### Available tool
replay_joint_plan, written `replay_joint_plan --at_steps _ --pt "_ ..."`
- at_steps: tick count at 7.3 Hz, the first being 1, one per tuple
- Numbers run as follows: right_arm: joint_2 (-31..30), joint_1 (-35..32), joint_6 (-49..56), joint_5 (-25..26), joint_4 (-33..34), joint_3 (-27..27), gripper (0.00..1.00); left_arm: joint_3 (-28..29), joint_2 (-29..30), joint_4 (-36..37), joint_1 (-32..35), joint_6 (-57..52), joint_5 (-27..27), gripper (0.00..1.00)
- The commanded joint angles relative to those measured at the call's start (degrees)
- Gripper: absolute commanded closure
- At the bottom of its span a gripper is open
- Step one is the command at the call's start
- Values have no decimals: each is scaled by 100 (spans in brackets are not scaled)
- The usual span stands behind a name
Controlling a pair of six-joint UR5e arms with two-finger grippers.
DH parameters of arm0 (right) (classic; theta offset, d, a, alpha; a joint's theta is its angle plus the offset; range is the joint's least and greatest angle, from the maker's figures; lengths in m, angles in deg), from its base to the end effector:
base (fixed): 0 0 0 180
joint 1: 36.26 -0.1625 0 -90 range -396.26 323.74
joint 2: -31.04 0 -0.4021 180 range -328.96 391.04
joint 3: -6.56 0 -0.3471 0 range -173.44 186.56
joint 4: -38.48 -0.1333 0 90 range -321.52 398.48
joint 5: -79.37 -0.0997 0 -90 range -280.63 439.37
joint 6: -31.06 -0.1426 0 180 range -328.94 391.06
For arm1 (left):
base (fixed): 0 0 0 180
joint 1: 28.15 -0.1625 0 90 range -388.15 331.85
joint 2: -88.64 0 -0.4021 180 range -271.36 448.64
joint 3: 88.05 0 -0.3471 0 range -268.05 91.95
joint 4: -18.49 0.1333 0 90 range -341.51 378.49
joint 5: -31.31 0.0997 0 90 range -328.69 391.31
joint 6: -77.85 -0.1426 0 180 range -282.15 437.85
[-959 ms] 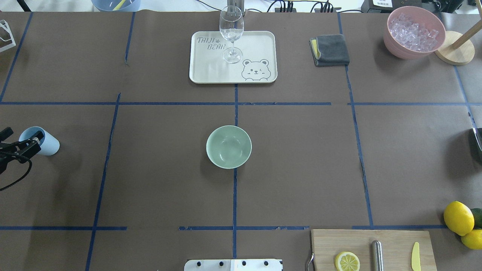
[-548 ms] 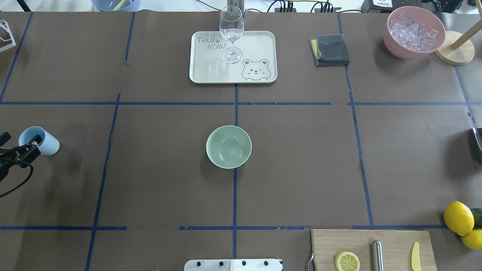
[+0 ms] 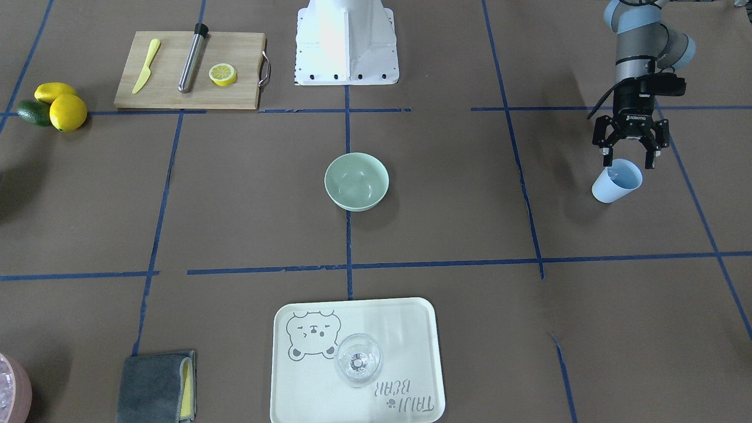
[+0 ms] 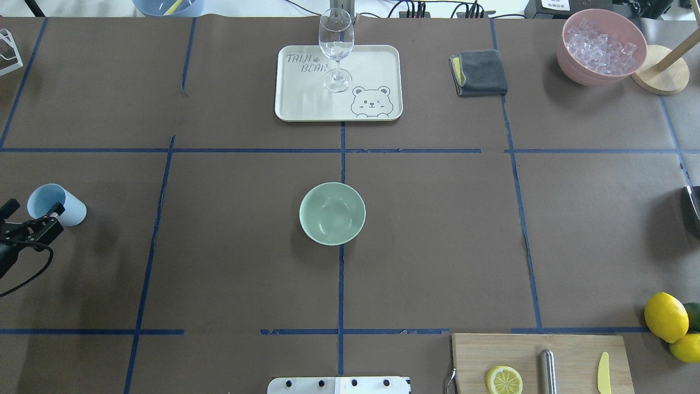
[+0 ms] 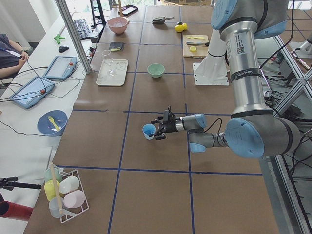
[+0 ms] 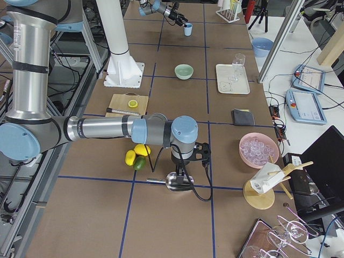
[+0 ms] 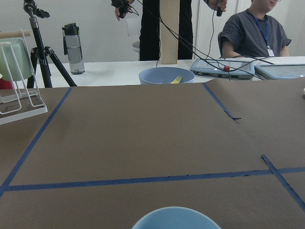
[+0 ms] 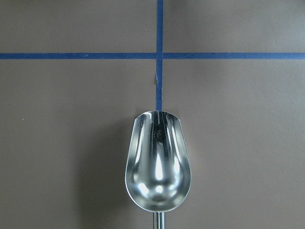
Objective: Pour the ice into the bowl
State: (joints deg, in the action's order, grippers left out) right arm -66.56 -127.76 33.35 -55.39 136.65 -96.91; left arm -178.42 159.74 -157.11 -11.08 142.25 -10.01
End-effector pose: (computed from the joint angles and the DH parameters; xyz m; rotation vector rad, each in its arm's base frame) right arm 0.0430 -0.3867 0.6307 -0.0122 -0.7819 0.0026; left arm 0.2396 -0.3250 0.5981 1.0895 0.7446 -0.3694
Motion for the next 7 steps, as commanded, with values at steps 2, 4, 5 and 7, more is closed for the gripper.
replay_joint_plan --at_steps 2,4,5,7 --pt "4 0 0 2 0 10 0 213 62 0 -142 98 97 0" --pt "4 0 0 2 0 2 0 449 351 9 -212 99 228 0" --pt "4 0 0 2 0 10 0 712 596 9 -239 99 299 0" --pt "22 0 0 2 0 10 0 889 625 0 -239 90 308 0"
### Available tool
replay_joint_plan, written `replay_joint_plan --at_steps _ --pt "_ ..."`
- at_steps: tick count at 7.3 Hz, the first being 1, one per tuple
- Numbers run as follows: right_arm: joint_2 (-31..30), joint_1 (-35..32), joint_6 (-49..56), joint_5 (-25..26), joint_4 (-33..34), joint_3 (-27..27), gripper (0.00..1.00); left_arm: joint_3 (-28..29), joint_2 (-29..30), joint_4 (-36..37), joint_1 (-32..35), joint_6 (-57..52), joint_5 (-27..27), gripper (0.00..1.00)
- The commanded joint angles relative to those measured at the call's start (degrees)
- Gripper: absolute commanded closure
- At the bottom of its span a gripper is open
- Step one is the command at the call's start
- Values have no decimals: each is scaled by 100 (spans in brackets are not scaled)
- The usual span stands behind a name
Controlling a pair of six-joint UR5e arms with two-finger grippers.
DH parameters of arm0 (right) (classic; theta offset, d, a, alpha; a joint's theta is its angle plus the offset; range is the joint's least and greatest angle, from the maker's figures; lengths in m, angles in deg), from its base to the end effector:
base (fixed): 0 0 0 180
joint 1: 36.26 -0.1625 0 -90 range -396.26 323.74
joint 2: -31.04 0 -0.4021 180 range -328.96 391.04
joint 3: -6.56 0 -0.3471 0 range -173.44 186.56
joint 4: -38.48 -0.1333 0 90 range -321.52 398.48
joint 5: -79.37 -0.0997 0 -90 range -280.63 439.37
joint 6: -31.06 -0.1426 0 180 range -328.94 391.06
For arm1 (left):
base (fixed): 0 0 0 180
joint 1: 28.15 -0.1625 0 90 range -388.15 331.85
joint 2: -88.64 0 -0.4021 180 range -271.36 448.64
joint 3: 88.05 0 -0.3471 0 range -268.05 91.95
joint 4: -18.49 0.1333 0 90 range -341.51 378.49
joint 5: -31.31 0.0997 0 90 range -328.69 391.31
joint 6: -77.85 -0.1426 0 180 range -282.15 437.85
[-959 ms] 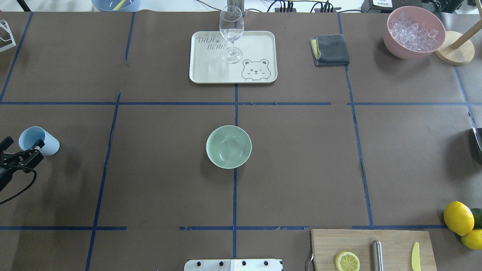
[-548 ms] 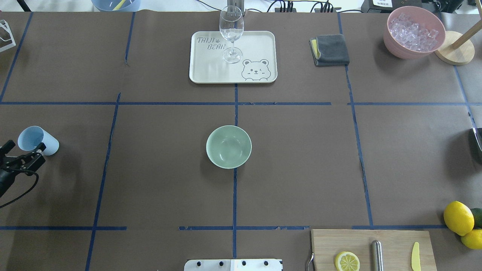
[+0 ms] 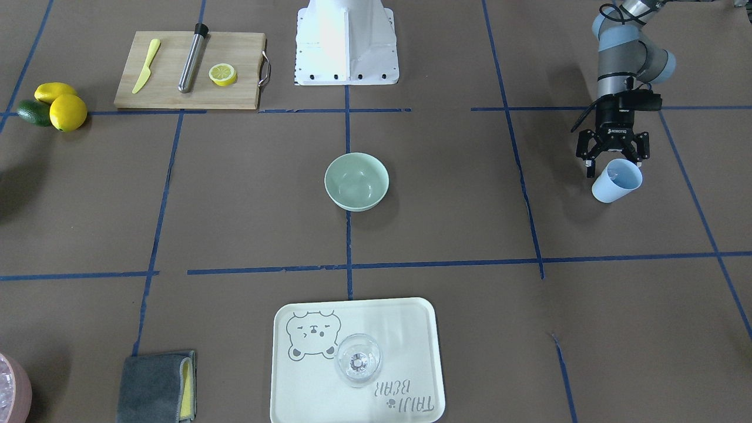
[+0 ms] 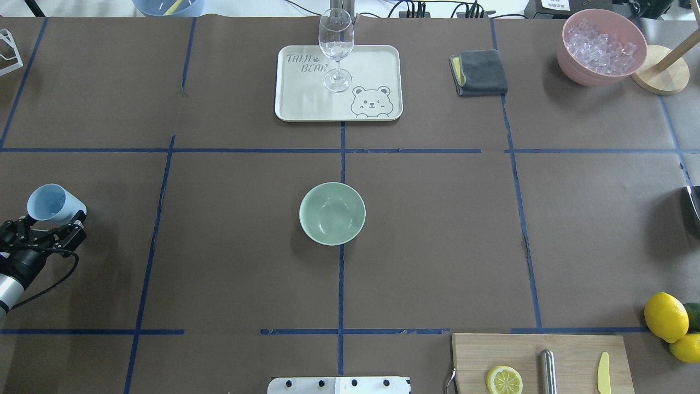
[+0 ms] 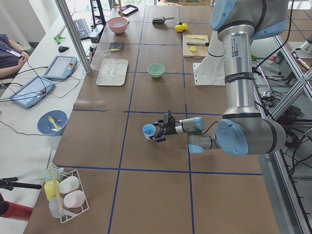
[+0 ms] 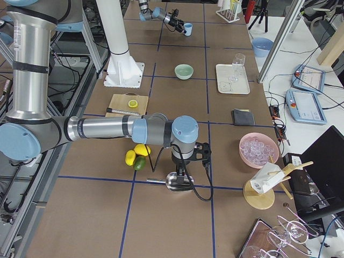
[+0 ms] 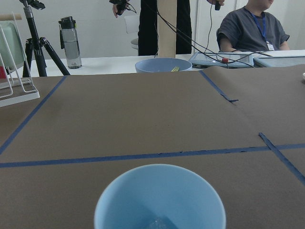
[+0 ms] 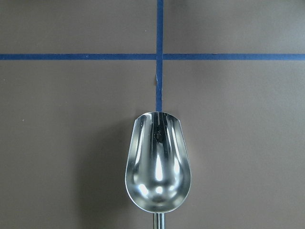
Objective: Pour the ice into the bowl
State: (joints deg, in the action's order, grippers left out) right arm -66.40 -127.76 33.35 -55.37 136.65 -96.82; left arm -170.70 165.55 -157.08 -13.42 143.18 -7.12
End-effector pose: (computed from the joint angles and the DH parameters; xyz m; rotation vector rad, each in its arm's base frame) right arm 0.0431 -0.3879 0.6304 -0.0111 -0.7815 0.0021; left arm 0.2825 -0.3276 0.6222 1.1004 0.7200 -0.3625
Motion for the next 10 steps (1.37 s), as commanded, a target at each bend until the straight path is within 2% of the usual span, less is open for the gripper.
replay_joint_plan --at_steps 1,3,10 --pt "14 0 0 0 0 1 0 239 104 -3 -6 -20 19 0" --pt "14 0 0 0 0 1 0 547 402 -3 -14 -47 10 0" --pt "23 -18 9 0 0 1 0 522 307 -135 170 6 10 1"
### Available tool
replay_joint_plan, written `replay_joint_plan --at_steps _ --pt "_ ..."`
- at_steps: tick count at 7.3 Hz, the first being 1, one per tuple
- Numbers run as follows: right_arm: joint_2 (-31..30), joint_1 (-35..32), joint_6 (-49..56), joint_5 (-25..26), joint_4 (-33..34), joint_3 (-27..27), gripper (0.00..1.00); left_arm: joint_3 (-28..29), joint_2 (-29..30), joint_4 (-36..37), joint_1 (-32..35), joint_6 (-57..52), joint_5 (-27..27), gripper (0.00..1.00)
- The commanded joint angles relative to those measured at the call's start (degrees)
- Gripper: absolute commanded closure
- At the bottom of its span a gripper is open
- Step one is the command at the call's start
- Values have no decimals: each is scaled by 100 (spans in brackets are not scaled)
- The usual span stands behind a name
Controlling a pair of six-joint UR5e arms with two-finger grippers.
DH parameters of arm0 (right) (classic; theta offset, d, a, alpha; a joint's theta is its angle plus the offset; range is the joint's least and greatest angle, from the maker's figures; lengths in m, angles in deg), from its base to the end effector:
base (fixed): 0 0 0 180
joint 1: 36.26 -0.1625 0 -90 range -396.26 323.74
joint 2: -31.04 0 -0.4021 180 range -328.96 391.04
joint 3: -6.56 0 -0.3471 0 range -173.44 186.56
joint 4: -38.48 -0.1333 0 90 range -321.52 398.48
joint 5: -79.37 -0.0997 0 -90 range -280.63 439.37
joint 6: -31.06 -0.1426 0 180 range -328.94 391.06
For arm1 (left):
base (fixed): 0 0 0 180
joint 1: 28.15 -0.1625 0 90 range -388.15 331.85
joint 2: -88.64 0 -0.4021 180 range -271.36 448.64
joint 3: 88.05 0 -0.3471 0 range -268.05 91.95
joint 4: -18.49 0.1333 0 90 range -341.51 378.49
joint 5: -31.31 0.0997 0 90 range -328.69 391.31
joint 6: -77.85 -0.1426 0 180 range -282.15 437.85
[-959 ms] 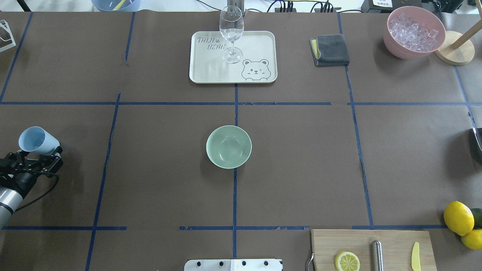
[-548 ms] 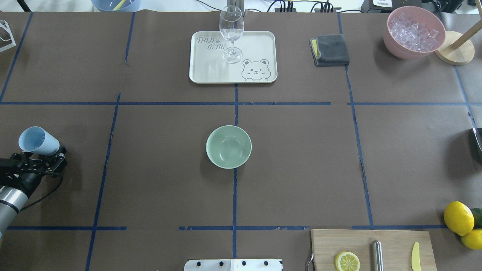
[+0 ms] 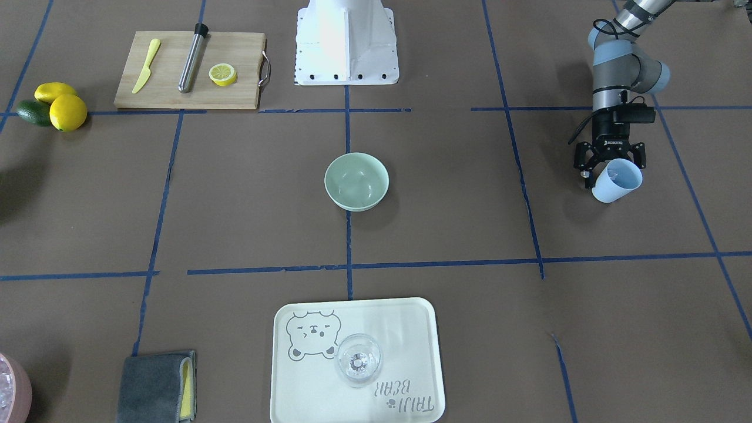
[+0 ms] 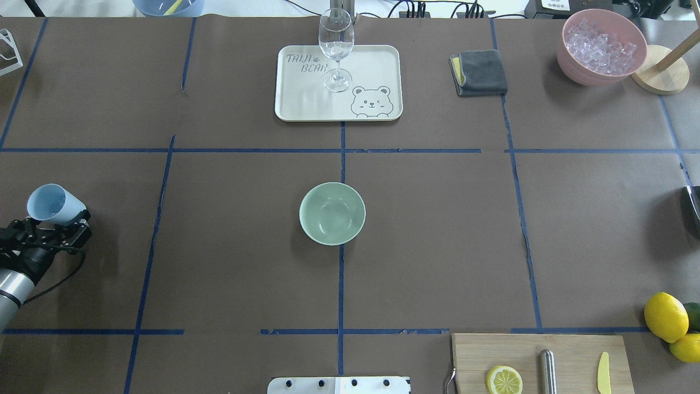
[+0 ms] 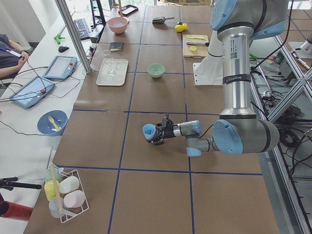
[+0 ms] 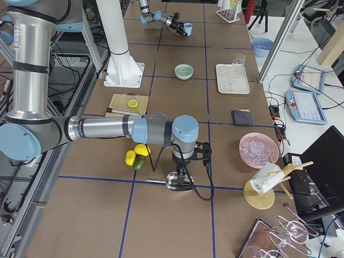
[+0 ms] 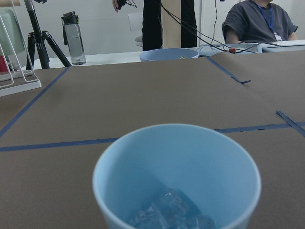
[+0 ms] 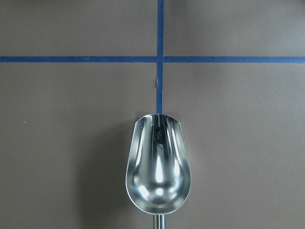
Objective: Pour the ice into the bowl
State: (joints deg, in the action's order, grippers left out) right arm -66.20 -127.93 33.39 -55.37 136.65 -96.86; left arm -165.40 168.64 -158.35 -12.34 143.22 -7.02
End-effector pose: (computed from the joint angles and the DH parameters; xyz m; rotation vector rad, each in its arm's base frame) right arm 0.0443 -0.3894 0.6287 -0.0057 -0.7814 0.0026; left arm 0.2926 -0.3377 0.6409 1.1066 0.6945 -0.3724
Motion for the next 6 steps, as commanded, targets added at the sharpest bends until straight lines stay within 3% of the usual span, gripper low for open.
replay_joint_plan --at_steps 1,2,3,6 --pt "3 -9 5 0 0 6 0 1 -2 1 114 1 0 2" --pt "3 -9 5 9 0 6 0 1 16 1 115 -7 0 2" --pt "3 -9 5 9 0 6 0 1 51 -8 115 -16 9 18" --pt "12 -27 5 9 0 6 0 -25 77 -86 115 -68 45 84"
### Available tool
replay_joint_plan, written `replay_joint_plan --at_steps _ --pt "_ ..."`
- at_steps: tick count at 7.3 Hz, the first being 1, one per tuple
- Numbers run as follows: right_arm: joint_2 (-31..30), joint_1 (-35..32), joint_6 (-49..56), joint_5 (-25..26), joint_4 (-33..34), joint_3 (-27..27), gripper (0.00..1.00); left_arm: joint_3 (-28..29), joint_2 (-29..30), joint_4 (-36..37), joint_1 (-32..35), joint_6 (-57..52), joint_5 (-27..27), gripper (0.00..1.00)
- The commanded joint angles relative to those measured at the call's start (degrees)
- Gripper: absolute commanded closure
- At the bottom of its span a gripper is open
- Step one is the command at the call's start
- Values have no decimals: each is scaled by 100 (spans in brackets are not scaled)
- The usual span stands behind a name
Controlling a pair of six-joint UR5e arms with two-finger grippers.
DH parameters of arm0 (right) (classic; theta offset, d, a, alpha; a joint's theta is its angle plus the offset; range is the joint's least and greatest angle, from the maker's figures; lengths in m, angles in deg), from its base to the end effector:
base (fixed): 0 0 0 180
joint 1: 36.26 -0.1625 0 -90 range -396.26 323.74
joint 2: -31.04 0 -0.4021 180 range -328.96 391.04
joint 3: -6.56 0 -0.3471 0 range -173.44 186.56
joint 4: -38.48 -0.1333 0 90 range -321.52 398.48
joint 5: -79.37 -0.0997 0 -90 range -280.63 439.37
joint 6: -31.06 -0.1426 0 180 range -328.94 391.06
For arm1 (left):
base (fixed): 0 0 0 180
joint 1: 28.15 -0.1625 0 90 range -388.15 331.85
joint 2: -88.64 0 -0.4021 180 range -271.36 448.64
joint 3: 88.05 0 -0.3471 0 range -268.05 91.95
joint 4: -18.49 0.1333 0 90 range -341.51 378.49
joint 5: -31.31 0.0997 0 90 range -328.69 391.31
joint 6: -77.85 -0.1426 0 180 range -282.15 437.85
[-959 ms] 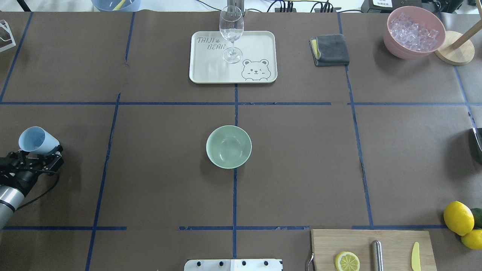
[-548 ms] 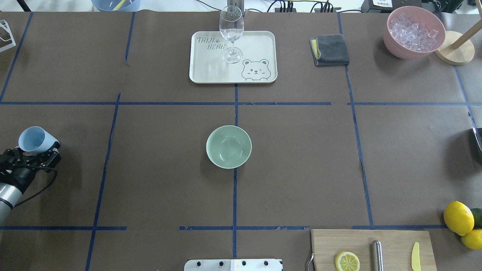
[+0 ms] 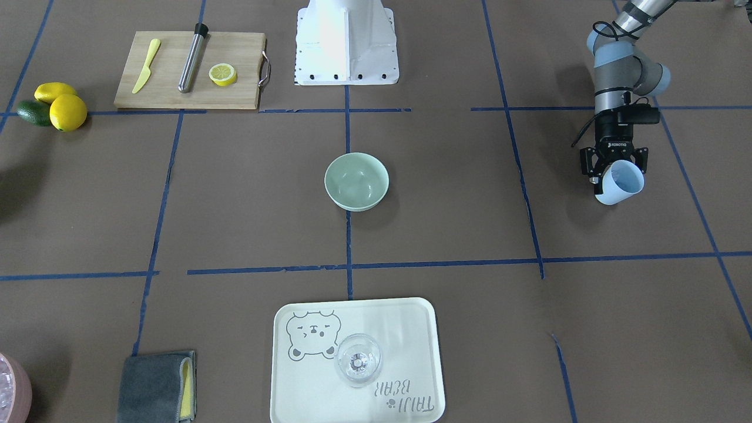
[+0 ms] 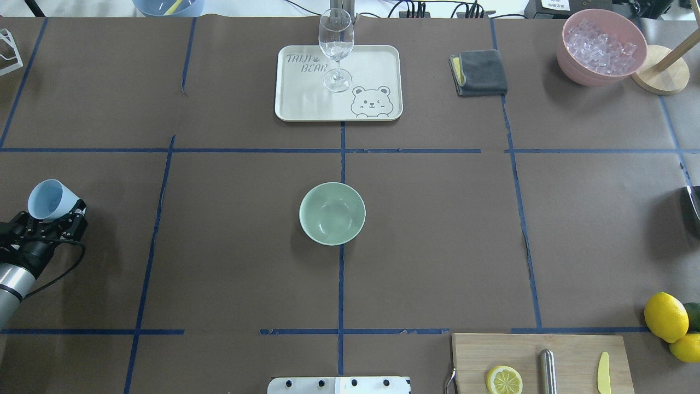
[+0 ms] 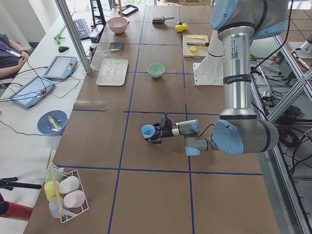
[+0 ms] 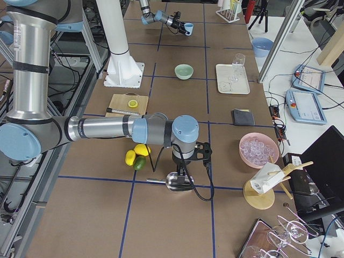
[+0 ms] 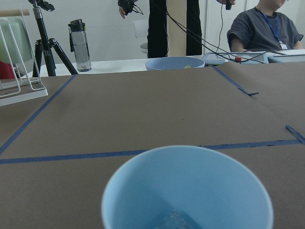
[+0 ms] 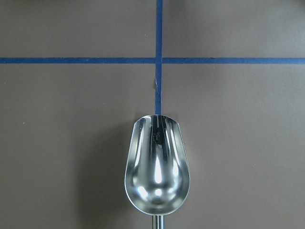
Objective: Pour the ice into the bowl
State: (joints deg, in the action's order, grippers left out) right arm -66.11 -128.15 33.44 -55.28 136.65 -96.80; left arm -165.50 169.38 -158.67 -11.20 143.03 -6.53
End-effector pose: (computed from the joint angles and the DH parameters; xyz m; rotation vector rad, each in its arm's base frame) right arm 0.0460 -0.3899 0.6287 -0.0034 -0.7799 0.0052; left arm 0.2905 -0.3456 0.6342 1.1246 0.6964 -0.4010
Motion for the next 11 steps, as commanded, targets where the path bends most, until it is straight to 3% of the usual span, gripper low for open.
replay_joint_plan --at_steps 1,3,4,5,7,8,11 --pt "3 -5 0 0 0 0 0 -68 -41 -125 9 -76 -48 94" --pt "3 -5 0 0 0 0 0 -401 -103 -685 70 -1964 -48 100" --pt "3 -5 0 18 0 0 0 -577 -68 -740 323 -2627 -405 100" --pt "-6 -22 0 18 0 0 0 -822 -33 -750 761 -3373 -1166 100" --pt "-15 -49 0 18 0 0 0 -1165 134 -532 835 -3870 -1383 100" --pt "-15 -57 0 18 0 0 0 -1333 500 -304 879 -4299 -1654 100" --pt "-58 -163 9 18 0 -9 0 -1430 1363 459 827 -5279 -1736 100"
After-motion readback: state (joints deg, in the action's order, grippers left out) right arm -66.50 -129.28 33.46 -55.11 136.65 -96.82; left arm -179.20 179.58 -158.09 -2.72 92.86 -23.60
